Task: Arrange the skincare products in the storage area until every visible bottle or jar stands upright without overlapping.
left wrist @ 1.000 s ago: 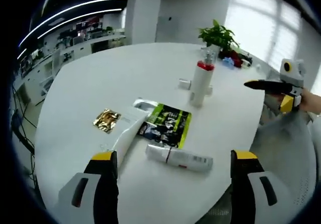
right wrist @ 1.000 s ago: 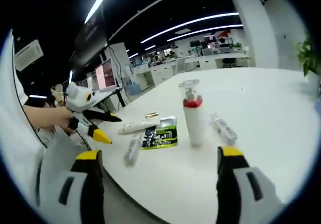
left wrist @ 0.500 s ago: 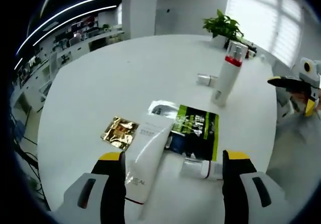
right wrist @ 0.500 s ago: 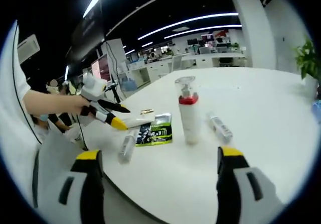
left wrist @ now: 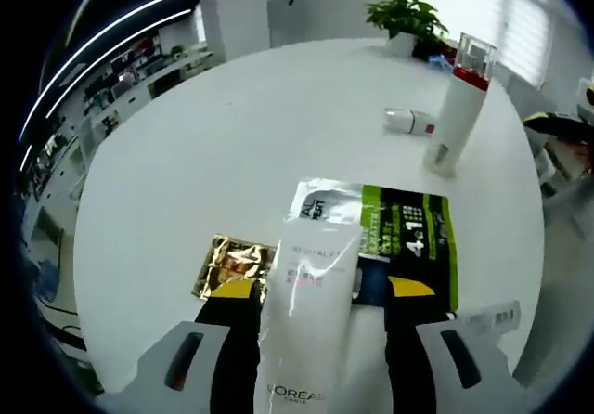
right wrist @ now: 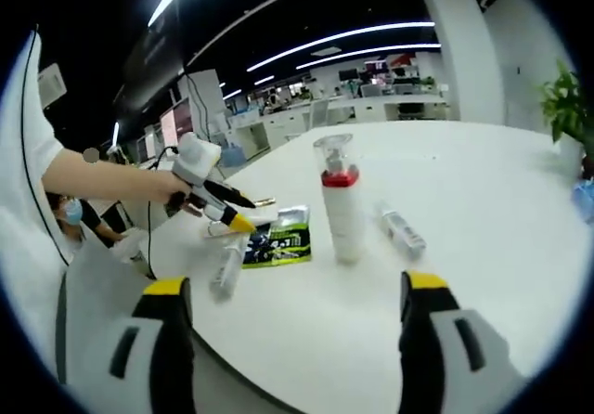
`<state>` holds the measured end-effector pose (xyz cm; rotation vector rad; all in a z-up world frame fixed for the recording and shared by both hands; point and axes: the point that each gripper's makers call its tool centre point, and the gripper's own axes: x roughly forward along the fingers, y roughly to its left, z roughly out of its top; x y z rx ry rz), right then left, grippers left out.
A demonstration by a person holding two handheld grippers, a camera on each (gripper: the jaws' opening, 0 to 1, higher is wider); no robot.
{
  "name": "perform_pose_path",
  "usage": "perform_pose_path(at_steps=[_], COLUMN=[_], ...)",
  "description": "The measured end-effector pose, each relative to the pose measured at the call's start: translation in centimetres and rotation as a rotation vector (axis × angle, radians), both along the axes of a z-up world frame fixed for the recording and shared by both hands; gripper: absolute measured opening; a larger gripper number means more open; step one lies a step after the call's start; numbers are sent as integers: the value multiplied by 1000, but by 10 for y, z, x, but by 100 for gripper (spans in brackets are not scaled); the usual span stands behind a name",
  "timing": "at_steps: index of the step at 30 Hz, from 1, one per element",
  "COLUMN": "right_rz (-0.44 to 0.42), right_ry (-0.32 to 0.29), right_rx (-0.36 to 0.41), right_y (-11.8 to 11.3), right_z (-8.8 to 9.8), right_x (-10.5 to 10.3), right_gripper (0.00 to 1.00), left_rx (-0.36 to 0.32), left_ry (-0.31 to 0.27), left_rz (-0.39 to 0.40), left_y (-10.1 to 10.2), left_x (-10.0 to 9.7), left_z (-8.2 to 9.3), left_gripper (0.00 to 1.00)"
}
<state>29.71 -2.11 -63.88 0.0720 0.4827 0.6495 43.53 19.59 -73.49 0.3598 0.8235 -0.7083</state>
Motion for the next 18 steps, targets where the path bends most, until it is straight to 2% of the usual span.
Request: perform_pose_path(at_steps=[7,18], right_rz=[-16,-12], right_ry=[6,7], right_rx=[7,2], right_y=[-2,-1], right_z=[0,-1], right_x=[1,1], right_gripper=[93,92], left_rx=[23,40], left_ry=[5,22], left_rz=[-11,-58], left_y=[0,-2], left_x=[2,2], left_z=[-6,-9], left_gripper=[35,34])
